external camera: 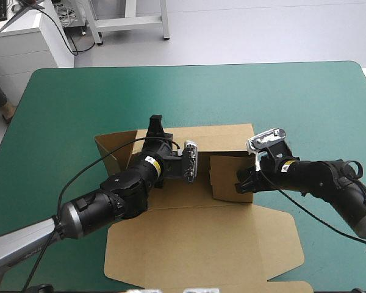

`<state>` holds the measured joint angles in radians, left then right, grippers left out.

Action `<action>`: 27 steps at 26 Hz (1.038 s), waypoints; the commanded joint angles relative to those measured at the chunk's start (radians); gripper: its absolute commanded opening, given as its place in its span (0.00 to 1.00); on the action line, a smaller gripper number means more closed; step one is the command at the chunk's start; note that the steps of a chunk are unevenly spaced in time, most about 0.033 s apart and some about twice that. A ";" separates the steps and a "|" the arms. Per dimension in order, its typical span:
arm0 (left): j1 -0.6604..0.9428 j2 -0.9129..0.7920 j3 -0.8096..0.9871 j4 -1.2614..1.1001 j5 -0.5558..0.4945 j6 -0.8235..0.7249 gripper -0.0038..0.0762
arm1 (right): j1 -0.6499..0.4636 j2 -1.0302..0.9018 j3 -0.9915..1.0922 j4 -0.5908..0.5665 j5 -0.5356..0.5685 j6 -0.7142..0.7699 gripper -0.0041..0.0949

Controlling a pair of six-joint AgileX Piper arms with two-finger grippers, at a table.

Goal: Fold the box

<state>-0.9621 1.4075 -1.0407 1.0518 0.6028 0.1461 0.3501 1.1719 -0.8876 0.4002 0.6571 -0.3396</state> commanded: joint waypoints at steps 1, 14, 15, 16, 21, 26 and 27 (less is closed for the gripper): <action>-0.017 -0.017 0.001 -0.083 -0.071 0.010 0.04 | 0.002 -0.015 -0.026 0.009 -0.096 0.005 0.49; -0.017 -0.017 0.001 -0.083 -0.072 0.010 0.04 | 0.002 -0.011 -0.026 0.050 -0.186 0.039 0.51; -0.017 -0.017 0.001 -0.083 -0.072 0.010 0.04 | 0.002 -0.011 -0.026 0.050 -0.178 0.039 0.49; -0.017 -0.017 0.001 -0.083 -0.072 0.010 0.04 | 0.002 -0.011 -0.026 0.050 -0.157 0.039 0.47; -0.017 -0.017 0.001 -0.083 -0.081 0.010 0.04 | 0.002 -0.011 0.038 0.049 -0.181 0.044 0.37; -0.017 -0.017 0.001 -0.083 -0.086 0.010 0.04 | 0.002 -0.011 0.053 0.069 -0.198 0.051 0.04; -0.023 -0.017 0.001 -0.083 -0.086 0.010 0.04 | 0.002 -0.011 0.053 0.092 -0.211 0.050 0.04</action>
<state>-0.9621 1.4005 -1.0329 1.0456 0.5942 0.1549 0.3475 1.1747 -0.8185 0.4007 0.4602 -0.2965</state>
